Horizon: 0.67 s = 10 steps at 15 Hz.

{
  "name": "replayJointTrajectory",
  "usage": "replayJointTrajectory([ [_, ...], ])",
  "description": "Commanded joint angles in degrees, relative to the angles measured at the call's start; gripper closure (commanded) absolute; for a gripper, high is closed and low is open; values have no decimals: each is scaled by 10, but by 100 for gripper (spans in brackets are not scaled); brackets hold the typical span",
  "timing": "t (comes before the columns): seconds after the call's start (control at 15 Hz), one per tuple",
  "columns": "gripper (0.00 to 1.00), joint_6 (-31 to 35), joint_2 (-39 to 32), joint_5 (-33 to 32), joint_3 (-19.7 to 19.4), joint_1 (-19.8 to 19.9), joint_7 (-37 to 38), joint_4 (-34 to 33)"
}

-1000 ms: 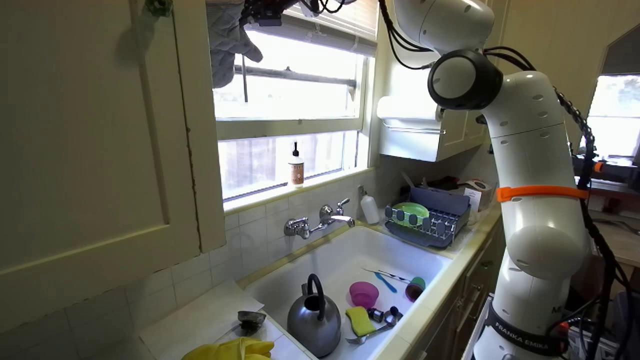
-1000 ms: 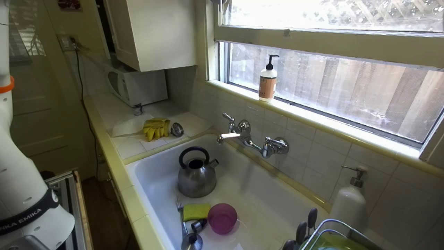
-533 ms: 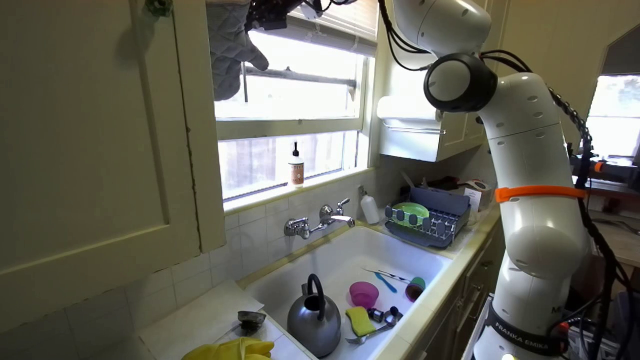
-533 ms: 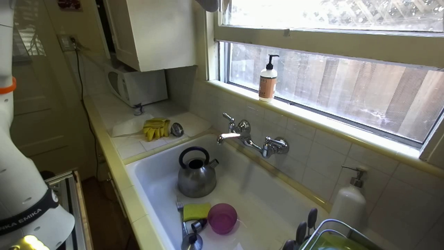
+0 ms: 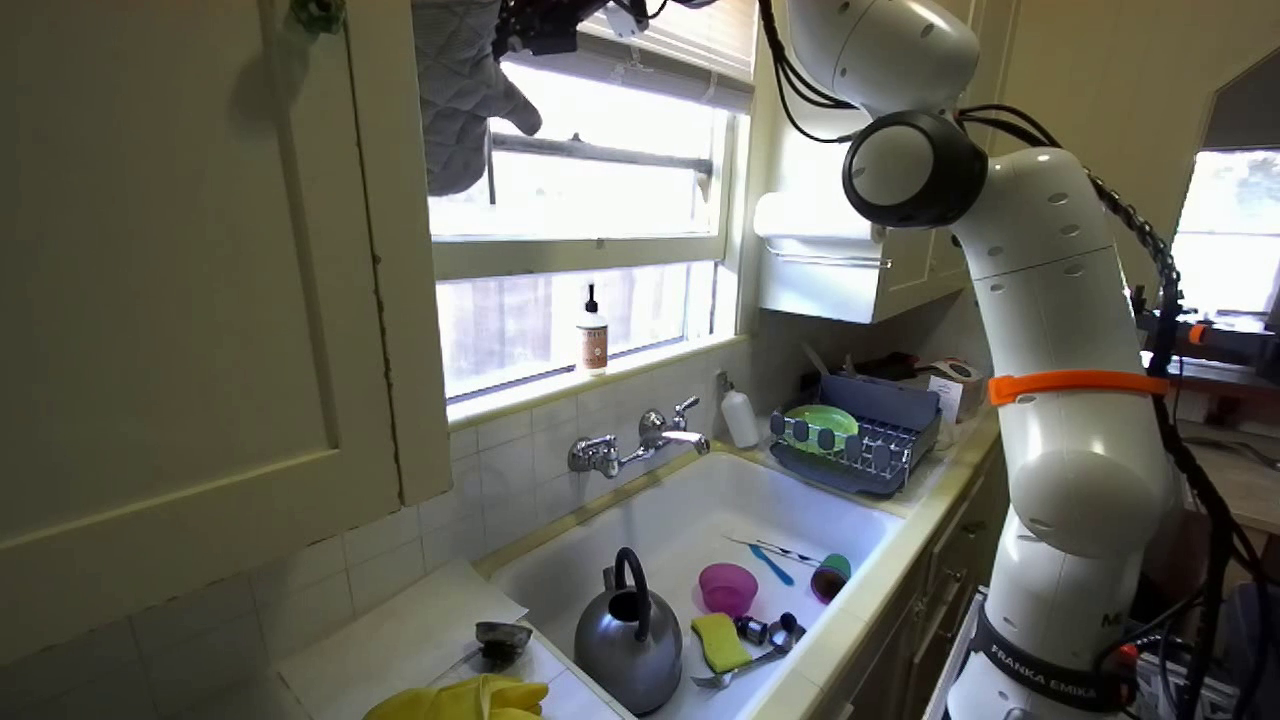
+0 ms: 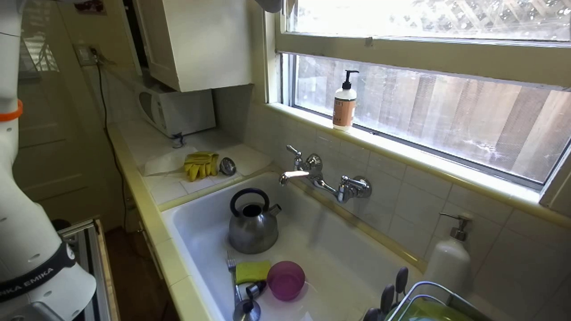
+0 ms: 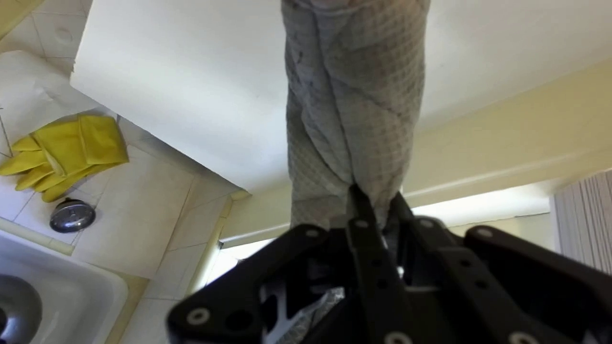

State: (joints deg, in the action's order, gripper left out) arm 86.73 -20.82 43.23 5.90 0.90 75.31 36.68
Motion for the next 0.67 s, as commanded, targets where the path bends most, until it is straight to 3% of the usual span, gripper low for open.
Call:
replayJointTrajectory([
  [0.0,97,-14,-6,19,6,11,-1,-24],
  [0.6,97,-25,5,59,9,34,-16,-18],
])
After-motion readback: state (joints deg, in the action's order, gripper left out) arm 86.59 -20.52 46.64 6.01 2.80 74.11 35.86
